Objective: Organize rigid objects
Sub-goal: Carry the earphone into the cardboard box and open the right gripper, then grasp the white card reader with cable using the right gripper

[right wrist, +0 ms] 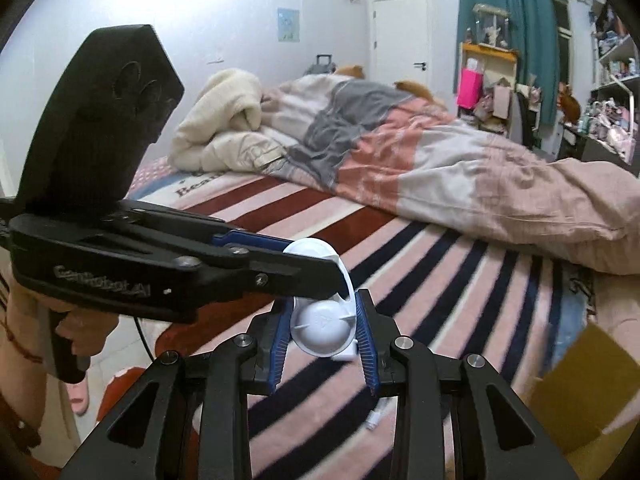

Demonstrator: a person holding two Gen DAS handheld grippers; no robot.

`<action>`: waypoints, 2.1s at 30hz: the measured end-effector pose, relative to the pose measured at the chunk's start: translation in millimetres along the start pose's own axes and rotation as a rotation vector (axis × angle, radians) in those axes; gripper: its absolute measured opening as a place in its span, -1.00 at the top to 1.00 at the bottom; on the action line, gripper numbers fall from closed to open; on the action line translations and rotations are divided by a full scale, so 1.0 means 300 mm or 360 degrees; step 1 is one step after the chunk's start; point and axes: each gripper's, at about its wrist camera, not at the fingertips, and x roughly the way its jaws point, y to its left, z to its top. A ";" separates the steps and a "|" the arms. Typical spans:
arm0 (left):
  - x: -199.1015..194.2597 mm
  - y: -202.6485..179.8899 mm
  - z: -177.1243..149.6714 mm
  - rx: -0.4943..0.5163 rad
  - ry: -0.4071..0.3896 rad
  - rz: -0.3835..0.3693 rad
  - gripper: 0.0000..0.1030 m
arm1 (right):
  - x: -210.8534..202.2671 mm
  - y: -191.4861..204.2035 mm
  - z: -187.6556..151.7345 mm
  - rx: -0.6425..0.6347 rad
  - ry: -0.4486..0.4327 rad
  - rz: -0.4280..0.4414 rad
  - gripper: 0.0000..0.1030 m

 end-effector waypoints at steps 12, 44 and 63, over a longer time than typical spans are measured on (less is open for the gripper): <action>0.333 -0.360 0.081 0.0259 0.0305 -0.0124 0.58 | -0.246 -0.295 -0.148 0.0269 0.0064 -0.0244 0.49; 0.036 -0.181 0.038 0.0161 0.0091 0.0138 -0.52 | -0.272 -0.268 -0.162 0.0303 0.0274 -0.0309 -0.07; -0.123 0.399 -0.253 -0.0247 0.0098 0.0515 -0.53 | 0.412 0.002 -0.135 0.0217 0.0590 0.0058 -0.07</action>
